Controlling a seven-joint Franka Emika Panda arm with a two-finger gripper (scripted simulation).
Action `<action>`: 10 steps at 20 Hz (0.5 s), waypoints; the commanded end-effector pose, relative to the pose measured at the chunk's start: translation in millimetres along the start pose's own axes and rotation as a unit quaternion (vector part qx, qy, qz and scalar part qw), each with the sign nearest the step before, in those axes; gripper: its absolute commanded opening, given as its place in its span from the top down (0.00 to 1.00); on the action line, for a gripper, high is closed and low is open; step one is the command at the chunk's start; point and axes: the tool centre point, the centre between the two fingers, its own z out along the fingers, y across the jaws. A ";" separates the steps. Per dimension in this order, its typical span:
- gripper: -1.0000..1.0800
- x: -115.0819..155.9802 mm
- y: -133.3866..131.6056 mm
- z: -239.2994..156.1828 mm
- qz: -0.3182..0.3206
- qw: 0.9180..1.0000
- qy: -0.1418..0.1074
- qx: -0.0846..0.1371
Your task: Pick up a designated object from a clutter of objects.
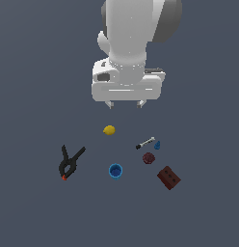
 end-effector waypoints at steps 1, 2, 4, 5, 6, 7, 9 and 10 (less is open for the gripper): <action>0.04 0.0 0.0 0.0 0.000 1.000 0.000 0.000; 0.04 -0.1 -0.1 0.3 -0.001 1.000 0.000 0.000; 0.04 -0.6 -1.1 2.3 -0.005 1.000 -0.002 -0.002; 0.04 -1.1 -1.9 4.0 -0.008 1.000 -0.004 -0.004; 0.04 -1.8 -2.9 6.2 -0.013 1.000 -0.006 -0.007; 0.04 -2.5 -4.1 8.7 -0.018 1.000 -0.008 -0.009; 0.04 -3.6 -5.8 12.4 -0.026 1.000 -0.012 -0.013; 0.04 -3.9 -6.2 13.4 -0.028 0.999 -0.013 -0.014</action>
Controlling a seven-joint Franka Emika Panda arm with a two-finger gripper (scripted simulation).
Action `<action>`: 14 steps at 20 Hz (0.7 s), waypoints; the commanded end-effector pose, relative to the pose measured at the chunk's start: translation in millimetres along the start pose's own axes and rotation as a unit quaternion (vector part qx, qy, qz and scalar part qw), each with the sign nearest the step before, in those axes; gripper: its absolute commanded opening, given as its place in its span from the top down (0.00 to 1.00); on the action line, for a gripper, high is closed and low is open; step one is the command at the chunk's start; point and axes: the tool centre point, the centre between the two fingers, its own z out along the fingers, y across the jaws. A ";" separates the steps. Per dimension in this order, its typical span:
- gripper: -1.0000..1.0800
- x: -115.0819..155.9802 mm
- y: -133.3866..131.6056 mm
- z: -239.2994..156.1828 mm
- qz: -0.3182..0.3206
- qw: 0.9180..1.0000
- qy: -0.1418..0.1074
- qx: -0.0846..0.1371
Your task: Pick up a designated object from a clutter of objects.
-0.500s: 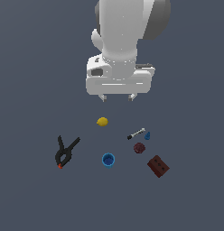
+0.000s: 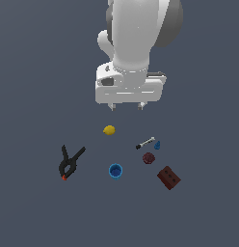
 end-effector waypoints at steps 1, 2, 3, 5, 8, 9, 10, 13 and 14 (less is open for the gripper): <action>0.04 -0.7 -1.3 2.7 -0.006 1.000 -0.003 -0.003; 0.04 -0.7 -1.3 2.7 -0.006 1.000 -0.003 -0.003; 0.04 -0.6 -1.1 2.3 -0.005 1.000 -0.002 -0.003; 0.04 -0.3 -1.1 2.3 -0.004 1.000 -0.002 -0.002; 0.04 1.2 -2.3 4.5 0.001 1.000 -0.002 -0.002; 0.04 2.1 -2.9 5.6 0.004 1.000 -0.002 -0.002; 0.04 3.0 -3.6 6.9 0.007 1.000 -0.002 -0.002; 0.04 6.8 -6.4 11.9 0.019 1.000 -0.001 -0.002; 0.04 8.3 -7.5 14.0 0.024 1.000 -0.001 -0.001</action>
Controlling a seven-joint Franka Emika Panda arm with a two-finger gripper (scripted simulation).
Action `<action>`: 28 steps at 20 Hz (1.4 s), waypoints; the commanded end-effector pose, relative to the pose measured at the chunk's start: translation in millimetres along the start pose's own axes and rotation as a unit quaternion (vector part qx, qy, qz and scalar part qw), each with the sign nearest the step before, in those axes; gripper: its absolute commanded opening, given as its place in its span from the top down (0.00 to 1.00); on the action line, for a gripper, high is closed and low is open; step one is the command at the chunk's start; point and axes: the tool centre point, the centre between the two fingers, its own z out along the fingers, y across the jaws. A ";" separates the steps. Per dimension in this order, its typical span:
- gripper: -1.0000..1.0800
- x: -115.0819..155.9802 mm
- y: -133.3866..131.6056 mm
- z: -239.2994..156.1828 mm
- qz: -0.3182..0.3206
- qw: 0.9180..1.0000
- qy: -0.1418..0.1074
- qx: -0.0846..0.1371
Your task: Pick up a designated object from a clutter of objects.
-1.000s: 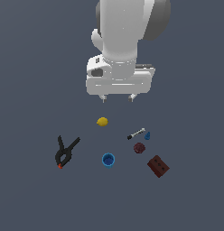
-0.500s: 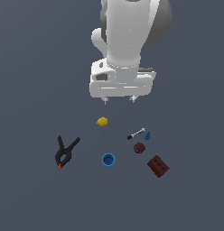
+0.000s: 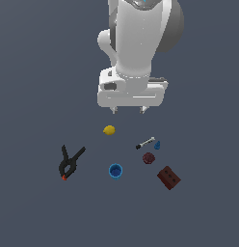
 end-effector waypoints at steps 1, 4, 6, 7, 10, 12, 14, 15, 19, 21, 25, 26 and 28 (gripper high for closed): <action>0.04 3.5 -3.0 5.2 0.012 1.000 0.000 0.000; 0.04 9.0 -7.7 13.3 0.031 1.000 0.001 0.001; 0.04 13.3 -11.5 19.9 0.047 0.999 0.002 0.002; 0.04 15.6 -13.6 23.6 0.055 0.998 0.002 0.002; 0.04 23.0 -20.7 36.1 0.084 0.996 0.004 0.003; 0.04 28.3 -26.1 45.6 0.105 0.994 0.004 0.004; 0.04 33.3 -31.6 55.3 0.127 0.992 0.005 0.005; 0.04 35.7 -34.4 60.2 0.137 0.991 0.006 0.005; 0.04 44.6 -45.6 80.3 0.180 0.984 0.007 0.007; 0.04 48.7 -51.2 90.5 0.201 0.980 0.008 0.008; 0.04 56.0 -62.5 111.4 0.243 0.970 0.009 0.009; 0.04 57.6 -65.4 116.7 0.253 0.967 0.010 0.009; 0.04 60.7 -71.1 127.3 0.274 0.962 0.010 0.010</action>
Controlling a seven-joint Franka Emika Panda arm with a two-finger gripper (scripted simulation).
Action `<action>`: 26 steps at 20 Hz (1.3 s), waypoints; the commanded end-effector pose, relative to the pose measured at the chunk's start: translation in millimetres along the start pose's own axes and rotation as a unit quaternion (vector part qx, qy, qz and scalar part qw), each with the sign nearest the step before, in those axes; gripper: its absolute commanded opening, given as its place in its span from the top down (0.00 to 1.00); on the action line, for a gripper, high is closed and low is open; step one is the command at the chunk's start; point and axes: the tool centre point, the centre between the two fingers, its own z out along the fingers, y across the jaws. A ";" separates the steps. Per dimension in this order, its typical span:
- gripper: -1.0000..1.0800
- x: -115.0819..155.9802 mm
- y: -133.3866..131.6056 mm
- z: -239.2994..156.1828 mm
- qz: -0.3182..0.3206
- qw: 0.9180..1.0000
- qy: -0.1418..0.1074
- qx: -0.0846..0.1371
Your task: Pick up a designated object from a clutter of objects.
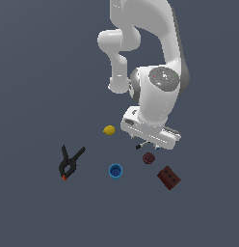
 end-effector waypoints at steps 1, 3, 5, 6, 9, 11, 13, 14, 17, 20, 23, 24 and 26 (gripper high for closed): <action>0.04 -0.4 -7.9 13.7 0.028 1.000 0.001 0.001; 0.04 -1.1 -13.9 24.7 0.049 0.999 0.002 0.002; 0.04 -2.0 -19.6 35.7 0.071 0.998 0.002 0.002; 0.04 -2.6 -22.3 41.0 0.081 0.997 0.003 0.003; 0.04 -4.2 -29.3 55.1 0.108 0.994 0.004 0.004; 0.04 -5.3 -33.1 63.2 0.123 0.992 0.004 0.004; 0.04 -6.4 -36.3 70.1 0.136 0.991 0.005 0.005; 0.04 -6.9 -37.7 73.1 0.141 0.990 0.005 0.005; 0.04 -8.1 -41.0 80.6 0.155 0.988 0.005 0.005; 0.04 -9.0 -43.1 85.4 0.164 0.986 0.006 0.006; 0.04 -9.4 -44.0 87.6 0.168 0.986 0.006 0.006; 0.04 -9.4 -44.1 87.7 0.168 0.986 0.006 0.006; 0.04 -9.6 -43.7 87.5 0.166 0.986 0.006 0.005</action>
